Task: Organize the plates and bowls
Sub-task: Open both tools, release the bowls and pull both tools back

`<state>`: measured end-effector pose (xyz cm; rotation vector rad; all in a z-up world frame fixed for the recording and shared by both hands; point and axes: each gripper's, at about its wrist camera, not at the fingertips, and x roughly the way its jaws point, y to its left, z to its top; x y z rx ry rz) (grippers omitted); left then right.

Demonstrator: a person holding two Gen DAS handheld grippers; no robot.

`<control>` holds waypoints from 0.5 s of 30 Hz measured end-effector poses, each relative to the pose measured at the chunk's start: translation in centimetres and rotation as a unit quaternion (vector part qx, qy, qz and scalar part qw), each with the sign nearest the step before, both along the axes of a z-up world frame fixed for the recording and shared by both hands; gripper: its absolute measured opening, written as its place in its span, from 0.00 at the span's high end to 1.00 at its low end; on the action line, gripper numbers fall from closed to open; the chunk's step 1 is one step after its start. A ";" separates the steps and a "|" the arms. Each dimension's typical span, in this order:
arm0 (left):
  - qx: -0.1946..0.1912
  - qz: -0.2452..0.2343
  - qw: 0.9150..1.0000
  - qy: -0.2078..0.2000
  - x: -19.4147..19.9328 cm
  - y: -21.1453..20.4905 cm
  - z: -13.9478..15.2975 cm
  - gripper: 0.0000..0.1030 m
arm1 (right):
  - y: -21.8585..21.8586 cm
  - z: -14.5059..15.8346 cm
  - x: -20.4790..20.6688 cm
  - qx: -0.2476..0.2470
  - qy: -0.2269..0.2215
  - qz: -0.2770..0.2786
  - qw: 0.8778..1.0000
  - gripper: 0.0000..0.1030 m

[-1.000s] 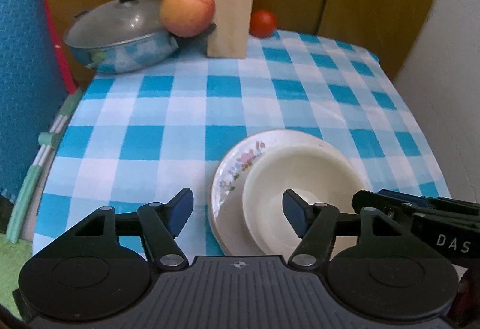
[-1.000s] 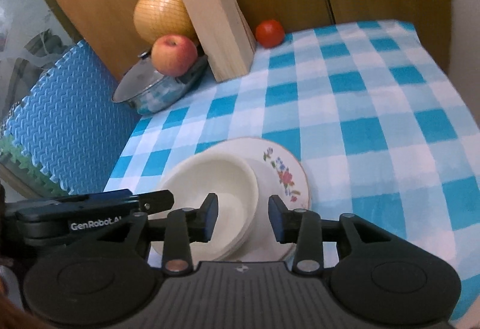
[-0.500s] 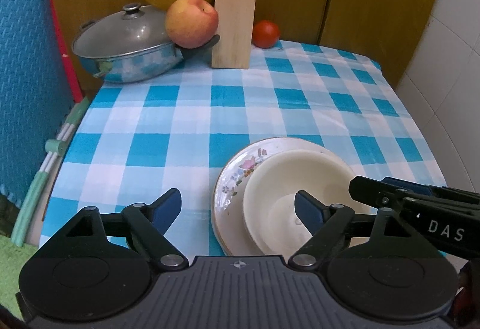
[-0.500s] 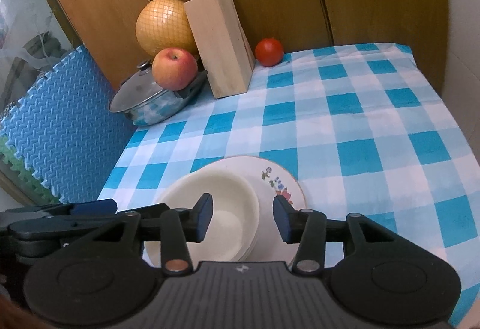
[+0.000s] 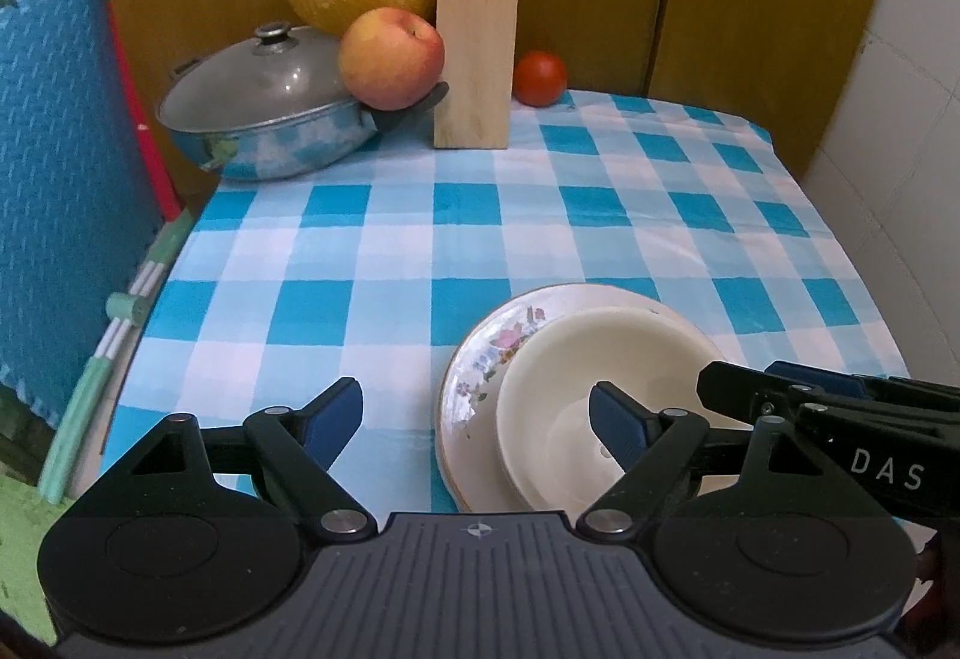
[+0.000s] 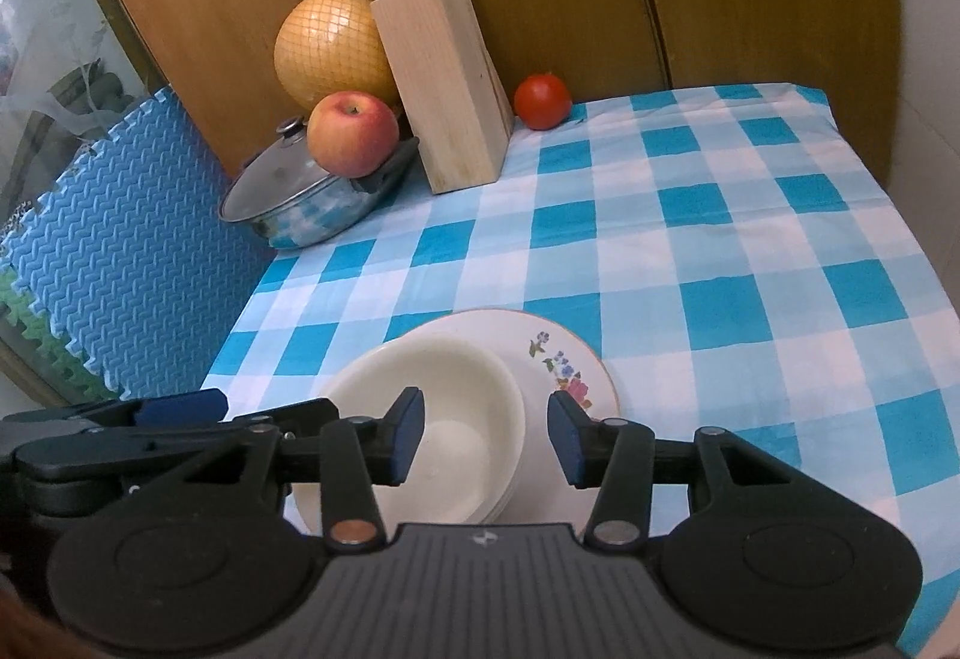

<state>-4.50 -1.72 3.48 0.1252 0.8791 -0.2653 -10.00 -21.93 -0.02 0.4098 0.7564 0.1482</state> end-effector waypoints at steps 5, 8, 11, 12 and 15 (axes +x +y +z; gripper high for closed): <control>0.006 0.000 1.000 -0.007 -0.1 0.0 0.2 0.15 | 0.0 0.0 0.0 0.001 -0.001 0.001 1.000 0.57; 0.008 -0.001 1.000 -0.009 -0.1 0.0 0.2 0.15 | 0.1 0.0 0.0 0.002 -0.001 0.001 1.000 0.57; 0.012 -0.002 1.000 -0.014 -0.2 0.0 0.3 0.15 | 0.1 0.0 -0.1 0.002 -0.002 0.001 1.000 0.57; 0.012 -0.003 1.000 -0.015 -0.2 0.0 0.3 0.15 | 0.1 0.0 -0.1 0.002 -0.002 0.001 1.000 0.57; 0.013 -0.004 1.000 -0.017 -0.3 0.0 0.3 0.15 | 0.1 0.0 -0.1 0.003 -0.002 0.001 1.000 0.57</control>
